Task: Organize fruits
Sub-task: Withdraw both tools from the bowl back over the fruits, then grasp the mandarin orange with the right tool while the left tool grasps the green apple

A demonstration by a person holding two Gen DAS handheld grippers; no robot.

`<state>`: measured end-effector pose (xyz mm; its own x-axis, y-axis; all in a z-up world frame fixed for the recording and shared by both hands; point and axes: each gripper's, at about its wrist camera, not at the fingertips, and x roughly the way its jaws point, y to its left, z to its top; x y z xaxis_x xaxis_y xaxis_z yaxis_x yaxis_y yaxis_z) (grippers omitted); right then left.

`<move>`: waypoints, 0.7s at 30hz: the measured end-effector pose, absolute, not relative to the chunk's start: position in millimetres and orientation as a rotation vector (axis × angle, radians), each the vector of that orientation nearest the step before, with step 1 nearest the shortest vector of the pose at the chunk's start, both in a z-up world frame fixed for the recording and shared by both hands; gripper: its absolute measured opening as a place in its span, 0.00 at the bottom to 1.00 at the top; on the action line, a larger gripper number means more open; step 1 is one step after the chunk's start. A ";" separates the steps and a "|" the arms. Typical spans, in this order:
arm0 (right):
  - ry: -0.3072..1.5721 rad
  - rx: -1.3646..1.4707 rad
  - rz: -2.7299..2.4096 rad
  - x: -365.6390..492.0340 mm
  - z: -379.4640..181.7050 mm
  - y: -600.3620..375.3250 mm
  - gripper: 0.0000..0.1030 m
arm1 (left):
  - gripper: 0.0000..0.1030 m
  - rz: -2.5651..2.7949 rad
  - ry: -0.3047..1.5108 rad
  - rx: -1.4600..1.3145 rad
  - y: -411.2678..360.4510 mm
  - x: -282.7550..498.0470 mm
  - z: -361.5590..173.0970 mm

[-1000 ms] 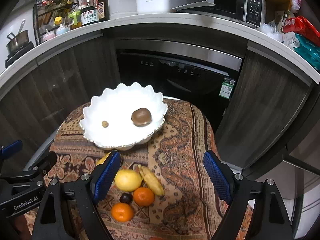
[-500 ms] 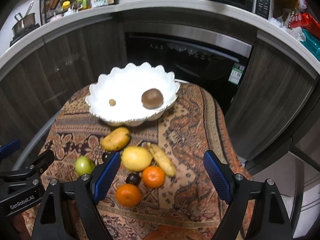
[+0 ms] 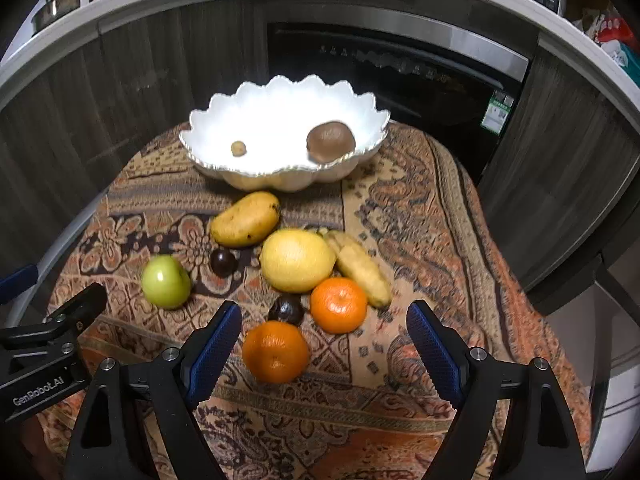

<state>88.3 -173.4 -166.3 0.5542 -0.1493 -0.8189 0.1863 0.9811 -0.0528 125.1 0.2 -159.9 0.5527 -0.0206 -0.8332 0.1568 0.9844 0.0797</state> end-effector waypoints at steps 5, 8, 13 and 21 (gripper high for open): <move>0.996 0.044 -0.185 90.5 -184.9 -169.7 0.83 | 0.99 -0.106 0.994 0.155 3.0 122.3 -173.0; 1.010 0.040 -0.175 92.6 -194.7 -166.2 0.82 | 0.99 -0.099 1.006 0.163 5.2 121.7 -179.7; 1.028 0.035 -0.168 95.9 -206.1 -161.4 0.77 | 0.99 -0.086 1.019 0.153 10.0 123.0 -186.5; 1.060 0.070 -0.137 100.8 -221.3 -157.0 0.64 | 0.99 -0.083 1.030 0.151 10.3 121.3 -191.4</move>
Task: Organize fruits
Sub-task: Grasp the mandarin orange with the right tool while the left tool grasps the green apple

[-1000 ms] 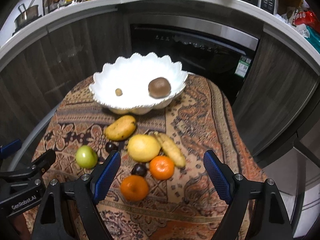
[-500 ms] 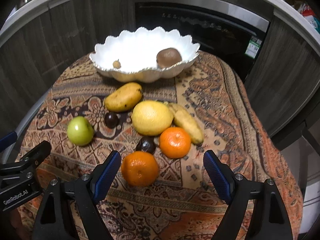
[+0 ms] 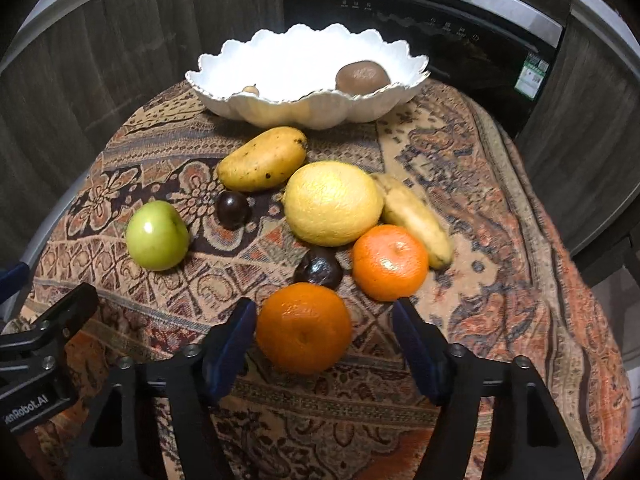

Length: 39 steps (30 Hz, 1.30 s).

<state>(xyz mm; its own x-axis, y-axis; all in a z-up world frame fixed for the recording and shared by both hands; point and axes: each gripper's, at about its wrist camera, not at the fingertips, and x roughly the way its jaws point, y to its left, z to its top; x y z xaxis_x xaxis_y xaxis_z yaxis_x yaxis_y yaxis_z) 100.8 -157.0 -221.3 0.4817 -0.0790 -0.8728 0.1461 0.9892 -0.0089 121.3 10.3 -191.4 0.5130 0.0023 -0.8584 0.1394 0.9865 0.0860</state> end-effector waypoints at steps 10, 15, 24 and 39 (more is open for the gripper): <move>1.068 0.071 -0.102 101.6 -227.0 -151.3 0.47 | 0.99 -0.075 1.027 0.142 12.4 122.1 -191.4; 1.045 0.079 -0.121 95.9 -215.8 -159.1 0.47 | 0.99 -0.100 1.024 0.141 2.7 127.4 -190.0; 0.977 0.099 -0.196 100.0 -189.8 -184.0 0.47 | 0.96 -0.149 1.002 0.180 -30.4 145.6 -192.6; 0.983 0.111 -0.242 112.3 -193.0 -198.4 0.47 | 0.63 -0.204 1.053 0.169 -49.8 169.7 -227.2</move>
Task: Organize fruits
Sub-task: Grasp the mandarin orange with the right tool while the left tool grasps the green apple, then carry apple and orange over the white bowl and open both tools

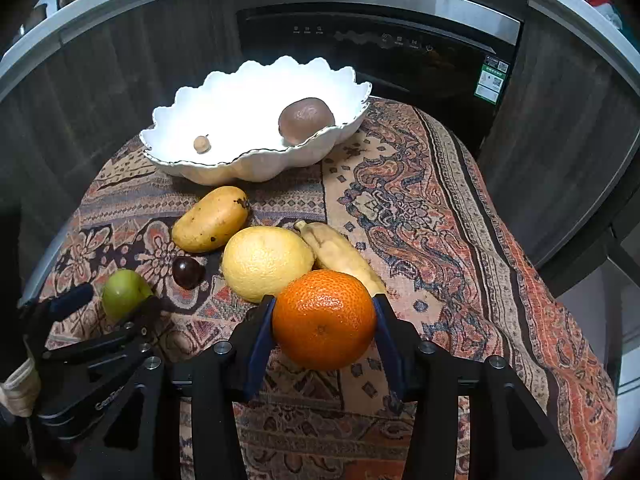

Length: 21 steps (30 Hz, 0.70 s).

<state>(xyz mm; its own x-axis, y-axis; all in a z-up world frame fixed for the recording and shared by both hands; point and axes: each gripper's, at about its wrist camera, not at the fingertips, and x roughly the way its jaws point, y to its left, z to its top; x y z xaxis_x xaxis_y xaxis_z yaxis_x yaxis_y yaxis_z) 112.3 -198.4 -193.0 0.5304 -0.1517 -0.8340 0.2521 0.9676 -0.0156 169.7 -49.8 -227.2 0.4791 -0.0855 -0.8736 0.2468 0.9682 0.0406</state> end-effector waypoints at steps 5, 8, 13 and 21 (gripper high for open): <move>0.994 0.112 -0.239 113.0 -195.0 -197.3 0.47 | 0.48 -0.241 1.075 0.159 -54.0 168.4 -233.0; 0.992 0.113 -0.240 112.5 -194.4 -198.2 0.47 | 0.47 -0.241 1.077 0.160 -55.1 167.4 -232.3; 0.986 0.116 -0.242 111.5 -191.0 -199.4 0.47 | 0.47 -0.239 1.066 0.144 -51.9 165.3 -224.3; 0.957 0.120 -0.237 110.0 -176.5 -203.3 0.47 | 0.47 -0.236 1.017 0.132 -48.7 167.7 -192.9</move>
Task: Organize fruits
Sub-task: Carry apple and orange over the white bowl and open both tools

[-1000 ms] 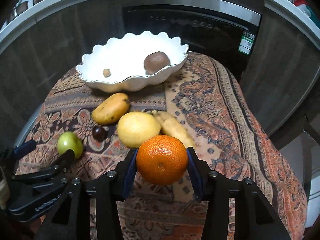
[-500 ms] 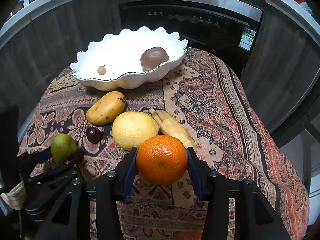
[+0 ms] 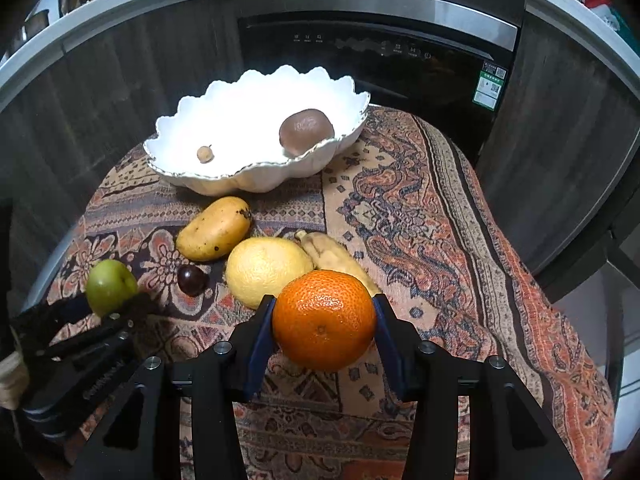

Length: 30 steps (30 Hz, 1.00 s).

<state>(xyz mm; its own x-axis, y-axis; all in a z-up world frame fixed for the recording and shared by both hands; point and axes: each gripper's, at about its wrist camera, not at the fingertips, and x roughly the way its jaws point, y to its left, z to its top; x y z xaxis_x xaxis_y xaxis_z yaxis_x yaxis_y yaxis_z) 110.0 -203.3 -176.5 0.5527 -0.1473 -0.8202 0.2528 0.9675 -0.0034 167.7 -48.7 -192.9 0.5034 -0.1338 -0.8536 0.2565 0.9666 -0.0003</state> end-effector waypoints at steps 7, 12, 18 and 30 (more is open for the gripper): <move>0.924 0.128 -0.244 118.0 -155.2 -214.2 0.47 | 0.47 -0.238 0.970 0.144 -53.2 176.5 -158.9; 0.890 0.128 -0.227 131.2 -134.7 -219.5 0.47 | 0.47 -0.240 0.938 0.151 -59.0 187.0 -136.1; 0.874 0.129 -0.205 152.4 -122.2 -224.6 0.47 | 0.47 -0.241 0.915 0.151 -66.4 208.9 -119.7; 0.889 0.127 -0.158 212.1 -120.7 -231.3 0.47 | 0.47 -0.246 0.914 0.153 -76.3 266.2 -119.0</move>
<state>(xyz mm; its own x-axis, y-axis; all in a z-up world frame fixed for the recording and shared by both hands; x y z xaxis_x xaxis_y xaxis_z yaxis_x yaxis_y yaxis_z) 212.1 -231.3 -120.7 0.6199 -0.0839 -0.7802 0.1894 0.9809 0.0450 266.2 -76.3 -119.0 0.5855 -0.1454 -0.7975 0.2747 0.9612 0.0265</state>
